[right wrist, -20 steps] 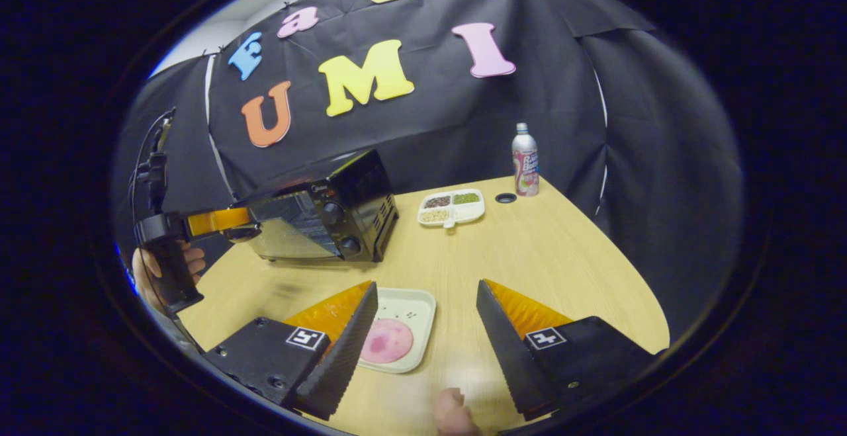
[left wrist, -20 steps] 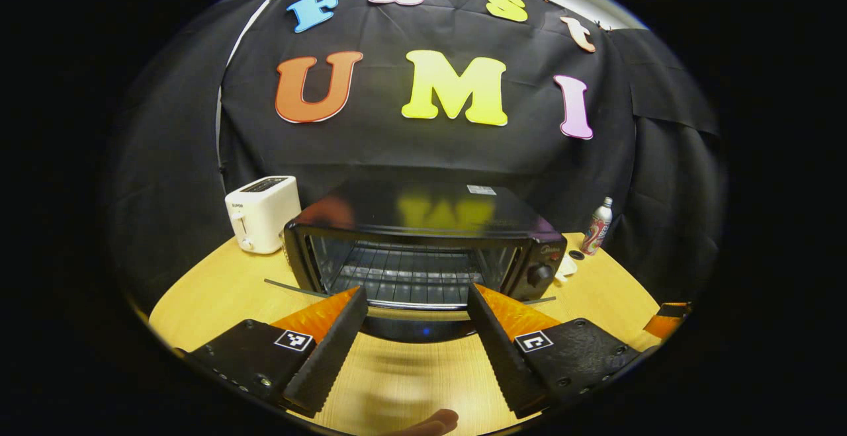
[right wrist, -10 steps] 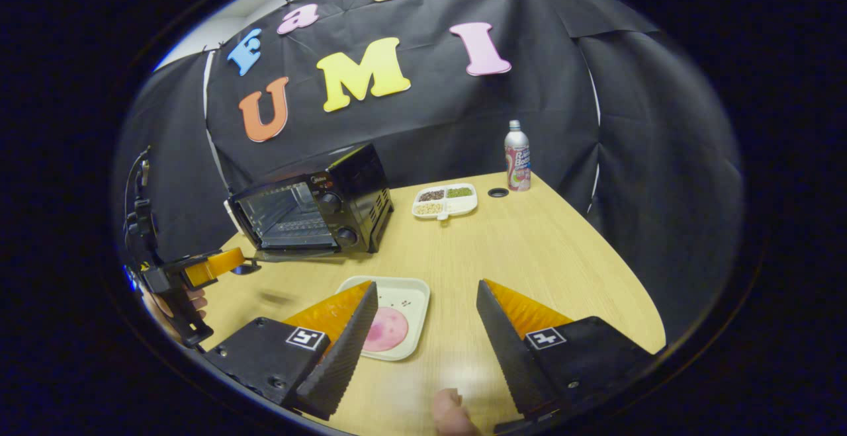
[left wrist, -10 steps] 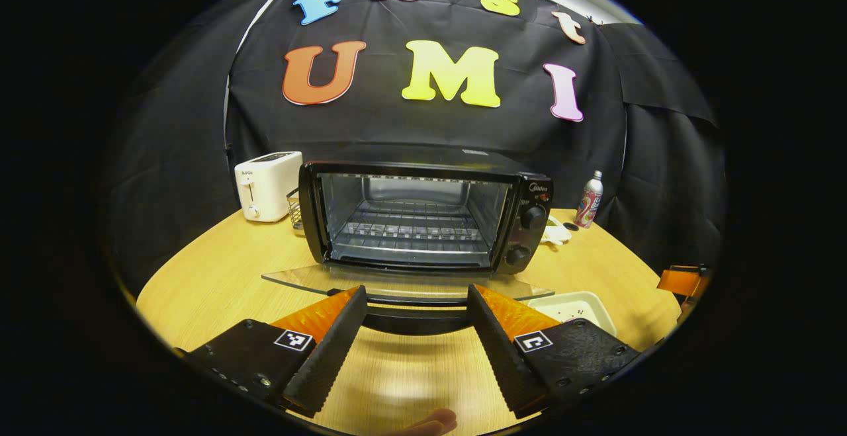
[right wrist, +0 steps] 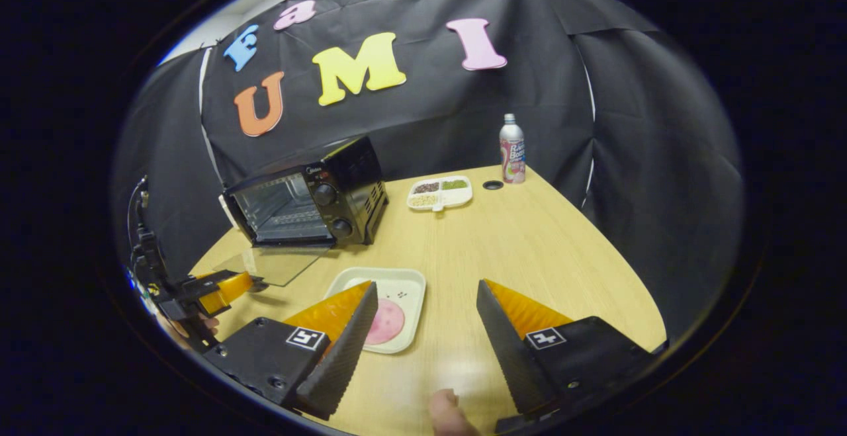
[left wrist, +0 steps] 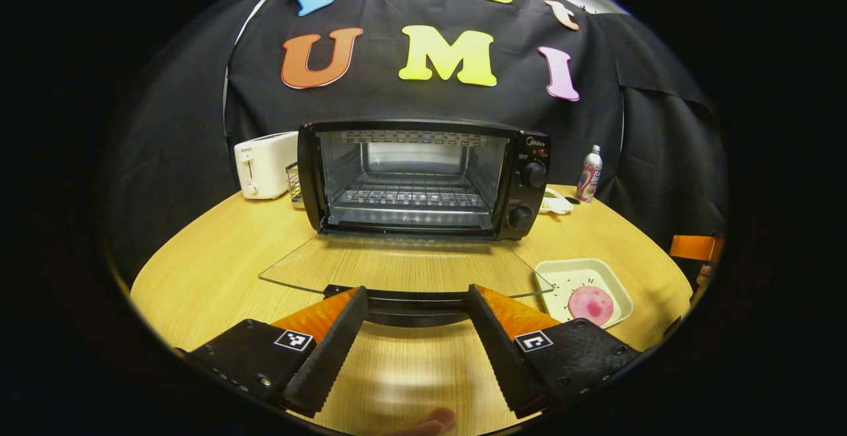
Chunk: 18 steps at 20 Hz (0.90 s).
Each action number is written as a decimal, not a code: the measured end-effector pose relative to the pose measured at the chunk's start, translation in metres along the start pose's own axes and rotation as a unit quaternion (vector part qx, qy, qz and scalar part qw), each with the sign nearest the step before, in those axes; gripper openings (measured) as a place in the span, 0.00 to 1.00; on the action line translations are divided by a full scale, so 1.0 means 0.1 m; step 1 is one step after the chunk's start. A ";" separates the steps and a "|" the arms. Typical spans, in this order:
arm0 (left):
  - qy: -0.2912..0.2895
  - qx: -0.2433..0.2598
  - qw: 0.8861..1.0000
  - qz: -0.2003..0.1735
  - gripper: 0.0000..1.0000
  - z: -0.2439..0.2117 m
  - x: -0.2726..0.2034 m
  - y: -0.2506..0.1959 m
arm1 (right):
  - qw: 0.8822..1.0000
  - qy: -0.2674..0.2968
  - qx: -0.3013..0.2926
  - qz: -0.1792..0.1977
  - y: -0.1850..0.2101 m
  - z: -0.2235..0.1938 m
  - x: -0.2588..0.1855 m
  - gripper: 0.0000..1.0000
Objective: Open the electric oven with the left hand, put the food in, and close the electric oven.
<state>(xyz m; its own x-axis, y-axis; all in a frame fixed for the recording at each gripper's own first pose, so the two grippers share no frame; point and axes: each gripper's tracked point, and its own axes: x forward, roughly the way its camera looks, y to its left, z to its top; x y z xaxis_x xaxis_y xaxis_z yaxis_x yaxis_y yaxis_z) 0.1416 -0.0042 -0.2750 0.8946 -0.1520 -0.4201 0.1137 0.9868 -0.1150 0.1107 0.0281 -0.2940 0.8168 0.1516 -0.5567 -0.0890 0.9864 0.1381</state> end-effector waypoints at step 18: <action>-0.048 0.021 0.999 0.001 0.94 0.18 -0.32 -0.02 | 0.995 0.098 -0.013 -0.016 -0.04 -0.22 0.34 0.93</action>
<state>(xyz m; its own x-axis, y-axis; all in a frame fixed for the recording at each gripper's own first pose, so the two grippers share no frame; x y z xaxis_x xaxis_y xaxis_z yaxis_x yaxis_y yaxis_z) 0.1208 -0.0004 -0.2449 0.9322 -0.1467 -0.3308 0.1287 0.9888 -0.0758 0.1265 0.0303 -0.3314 0.6933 0.1260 -0.7096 -0.0813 0.9920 0.0967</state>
